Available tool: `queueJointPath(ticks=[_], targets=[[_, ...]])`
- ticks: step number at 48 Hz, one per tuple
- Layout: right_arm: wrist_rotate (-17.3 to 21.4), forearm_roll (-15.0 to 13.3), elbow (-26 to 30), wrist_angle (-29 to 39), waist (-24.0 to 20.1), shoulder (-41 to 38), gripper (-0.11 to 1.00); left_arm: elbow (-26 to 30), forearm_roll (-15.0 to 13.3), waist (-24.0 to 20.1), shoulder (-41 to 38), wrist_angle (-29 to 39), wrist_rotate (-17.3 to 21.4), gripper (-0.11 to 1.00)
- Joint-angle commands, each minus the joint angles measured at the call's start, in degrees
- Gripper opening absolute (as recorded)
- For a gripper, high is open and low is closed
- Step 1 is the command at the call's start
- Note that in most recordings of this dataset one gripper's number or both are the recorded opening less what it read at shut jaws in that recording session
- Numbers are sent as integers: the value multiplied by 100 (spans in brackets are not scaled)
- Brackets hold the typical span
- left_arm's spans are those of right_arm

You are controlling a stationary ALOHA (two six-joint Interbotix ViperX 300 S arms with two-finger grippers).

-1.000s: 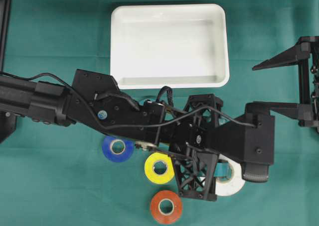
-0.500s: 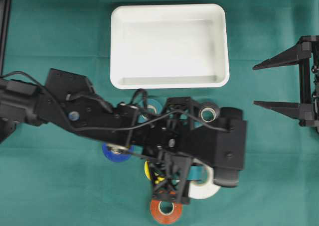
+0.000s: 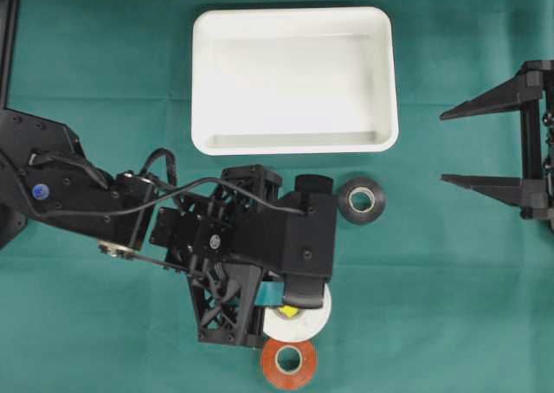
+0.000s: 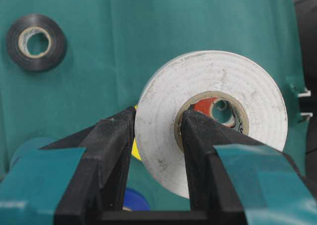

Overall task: Pick up the tape from a random location and place it into the white case.
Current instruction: 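Lift the white roll and carry it over the white tray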

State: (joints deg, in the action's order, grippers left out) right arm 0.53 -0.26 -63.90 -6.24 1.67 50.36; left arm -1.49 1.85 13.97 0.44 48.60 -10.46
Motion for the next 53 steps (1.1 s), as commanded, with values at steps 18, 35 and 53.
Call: queueJointPath(ticks=[18, 35, 53], targets=[[-35, -35, 185, 62, 0, -9, 92, 88, 0, -817, 202, -105, 158, 24], [-35, -105, 193, 70, 0, -9, 92, 88, 0, -1978, 176, -141, 316, 24], [-44, -158, 193, 79, 0, -9, 92, 62, 0, -3032, 158, -149, 554, 24]])
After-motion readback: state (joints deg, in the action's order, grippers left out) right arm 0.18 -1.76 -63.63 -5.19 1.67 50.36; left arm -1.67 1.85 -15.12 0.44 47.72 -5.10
